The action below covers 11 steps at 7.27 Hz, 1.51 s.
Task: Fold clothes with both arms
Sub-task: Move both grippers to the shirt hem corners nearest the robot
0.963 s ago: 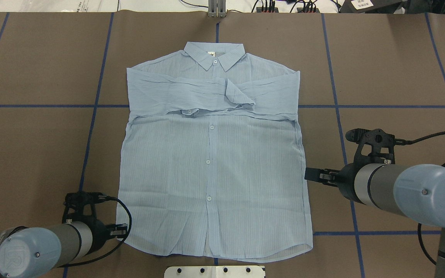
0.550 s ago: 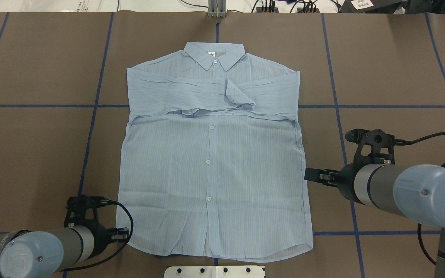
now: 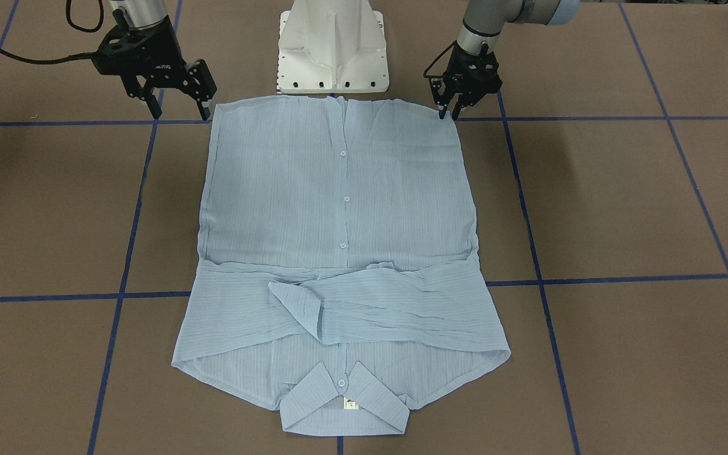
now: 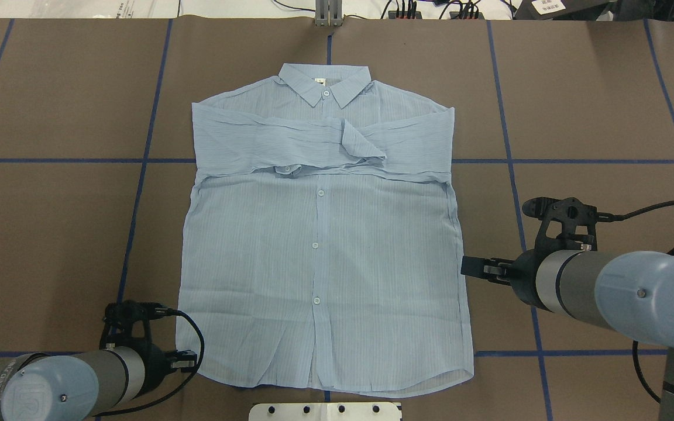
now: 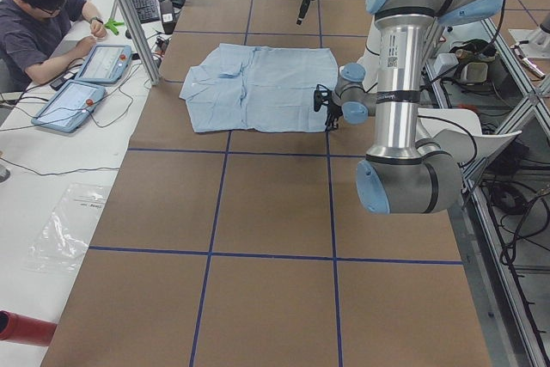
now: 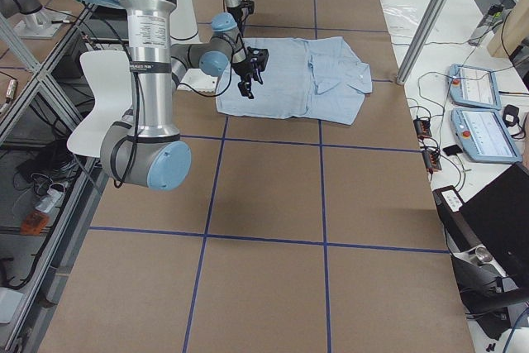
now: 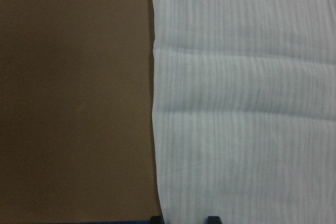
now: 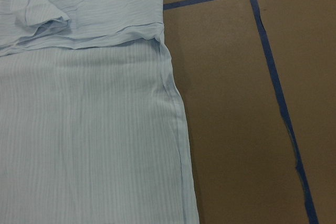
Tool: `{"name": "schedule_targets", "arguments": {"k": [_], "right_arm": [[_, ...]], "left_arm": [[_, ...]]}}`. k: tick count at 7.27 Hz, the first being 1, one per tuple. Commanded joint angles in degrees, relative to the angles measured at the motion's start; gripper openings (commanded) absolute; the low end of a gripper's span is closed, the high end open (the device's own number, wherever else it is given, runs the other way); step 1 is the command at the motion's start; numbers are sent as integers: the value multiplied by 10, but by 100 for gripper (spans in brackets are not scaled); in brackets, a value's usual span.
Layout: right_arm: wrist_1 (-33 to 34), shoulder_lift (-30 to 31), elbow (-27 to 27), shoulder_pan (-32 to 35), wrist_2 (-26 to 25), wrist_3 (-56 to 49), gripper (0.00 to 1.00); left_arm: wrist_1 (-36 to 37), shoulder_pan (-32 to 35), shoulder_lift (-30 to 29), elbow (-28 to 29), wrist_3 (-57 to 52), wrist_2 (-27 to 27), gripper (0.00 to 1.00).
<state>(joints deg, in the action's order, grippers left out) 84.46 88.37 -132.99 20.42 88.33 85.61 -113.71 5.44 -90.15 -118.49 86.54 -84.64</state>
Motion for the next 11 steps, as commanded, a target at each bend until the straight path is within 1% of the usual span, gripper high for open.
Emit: {"name": "schedule_targets", "arguments": {"k": [1,2,3,4,5,6,7,8,9,10,11], "right_arm": [[0,4,0,-3,0,0,100],[0,9,0,-10,-4,12,100],[-2,12,0,-32,-28,34,100],[-3,13,0,-59,-59,59,100],[-3,15,0,-94,-101,91,100],[-3,22,1,-131,-131,124,97],[-3,32,1,-176,-179,169,77],[-2,37,6,-212,-210,192,63],[-2,43,21,-232,-228,205,54],[-3,43,42,-248,-247,223,53],[-4,43,58,-260,-264,234,49]], "left_arm": [[1,0,1,-2,0,1,0],[9,1,1,-5,0,9,0],[11,1,-2,-16,0,10,0],[11,1,-3,-30,0,9,0],[11,1,-5,-45,0,9,0],[11,2,-6,-53,-1,9,0],[11,3,-6,-54,-1,10,0],[10,3,-7,-55,-1,11,0],[10,3,-6,-55,-1,11,0],[9,3,-6,-59,-1,12,0],[10,3,-6,-60,-1,24,0]]}}
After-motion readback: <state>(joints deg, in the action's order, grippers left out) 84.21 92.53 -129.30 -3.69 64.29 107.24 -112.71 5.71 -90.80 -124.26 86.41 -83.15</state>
